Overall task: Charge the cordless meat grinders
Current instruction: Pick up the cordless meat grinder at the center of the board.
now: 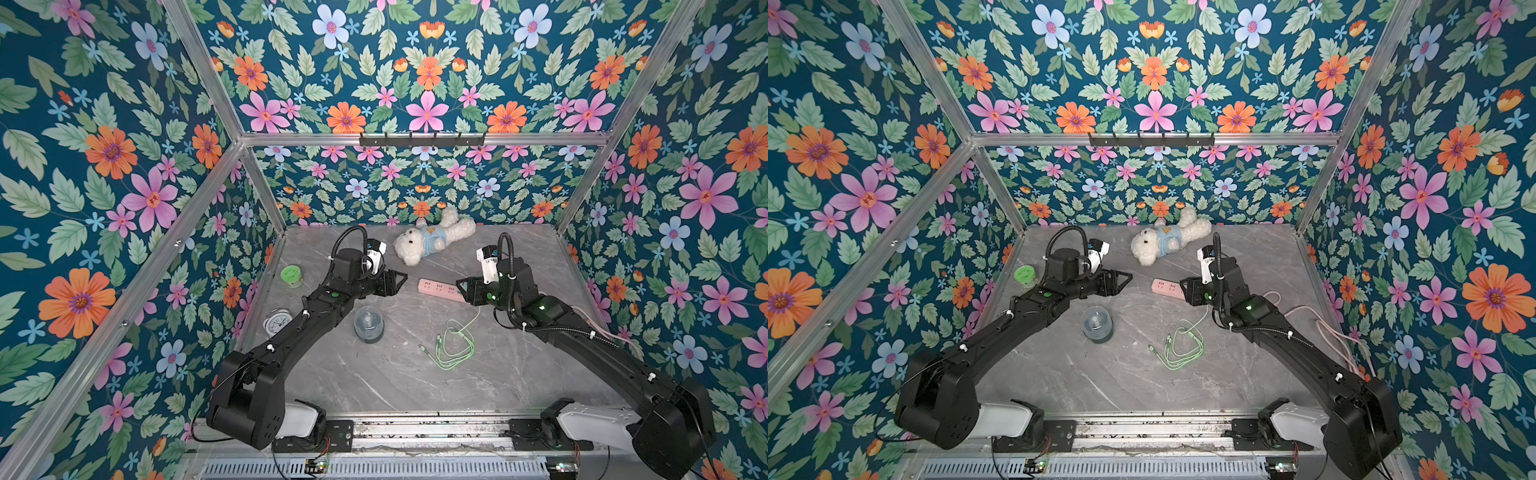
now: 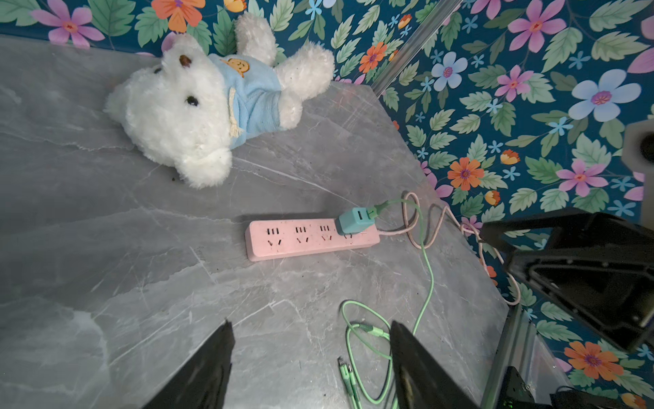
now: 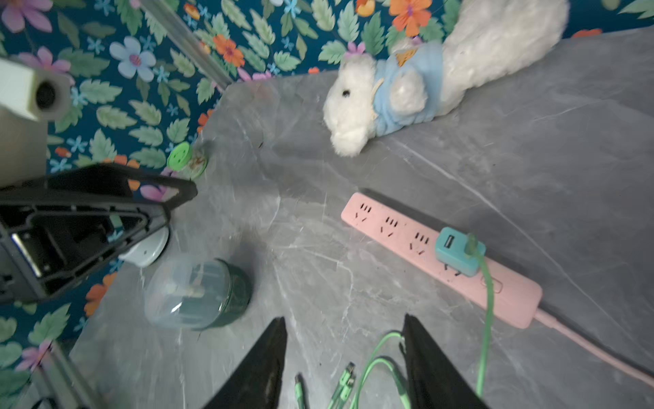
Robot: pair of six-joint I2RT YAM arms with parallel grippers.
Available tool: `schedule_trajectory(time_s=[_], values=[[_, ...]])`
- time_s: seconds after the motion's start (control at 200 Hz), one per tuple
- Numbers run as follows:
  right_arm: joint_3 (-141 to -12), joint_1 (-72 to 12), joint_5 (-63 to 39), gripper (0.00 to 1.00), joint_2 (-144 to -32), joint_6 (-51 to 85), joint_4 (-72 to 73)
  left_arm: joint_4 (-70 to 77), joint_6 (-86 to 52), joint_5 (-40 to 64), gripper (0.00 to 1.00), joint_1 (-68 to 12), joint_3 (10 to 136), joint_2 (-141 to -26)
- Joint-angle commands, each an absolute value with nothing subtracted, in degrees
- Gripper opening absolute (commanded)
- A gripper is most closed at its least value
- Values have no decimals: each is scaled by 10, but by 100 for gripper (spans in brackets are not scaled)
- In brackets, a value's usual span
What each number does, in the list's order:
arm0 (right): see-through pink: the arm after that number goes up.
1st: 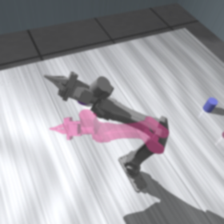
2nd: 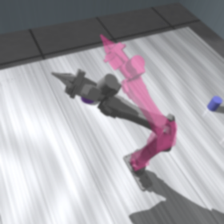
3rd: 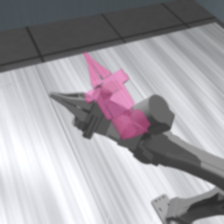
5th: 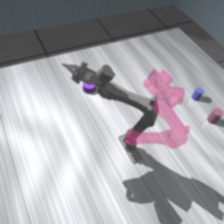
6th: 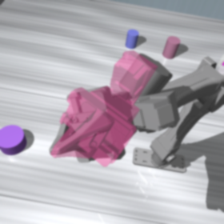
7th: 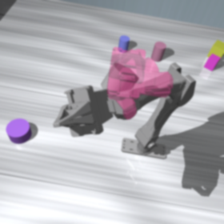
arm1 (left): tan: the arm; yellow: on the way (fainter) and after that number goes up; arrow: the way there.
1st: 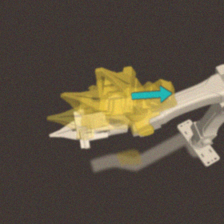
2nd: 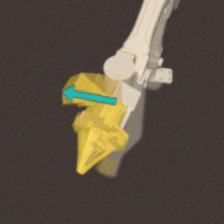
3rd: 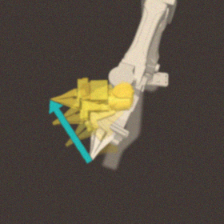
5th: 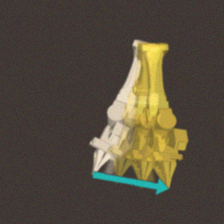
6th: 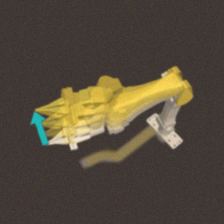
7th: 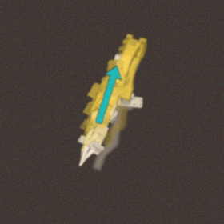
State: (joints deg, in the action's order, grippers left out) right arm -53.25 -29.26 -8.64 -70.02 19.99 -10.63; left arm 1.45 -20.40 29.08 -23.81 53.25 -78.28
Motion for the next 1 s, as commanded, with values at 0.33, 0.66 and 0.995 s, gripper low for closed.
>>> schedule_trajectory(time_s=[0.33, 0.66, 0.995], values=[[-448, -386, -260, 52, -790, 80, -54, -124, -246, 143, 80, -240, 511, -700], [-430, -442, -235, 51, -857, 62, -44, -200, -261, 63, 98, -239, 490, -661], [-435, -463, -187, 52, -899, 62, -32, -148, -274, 66, 99, -267, 395, -607]])
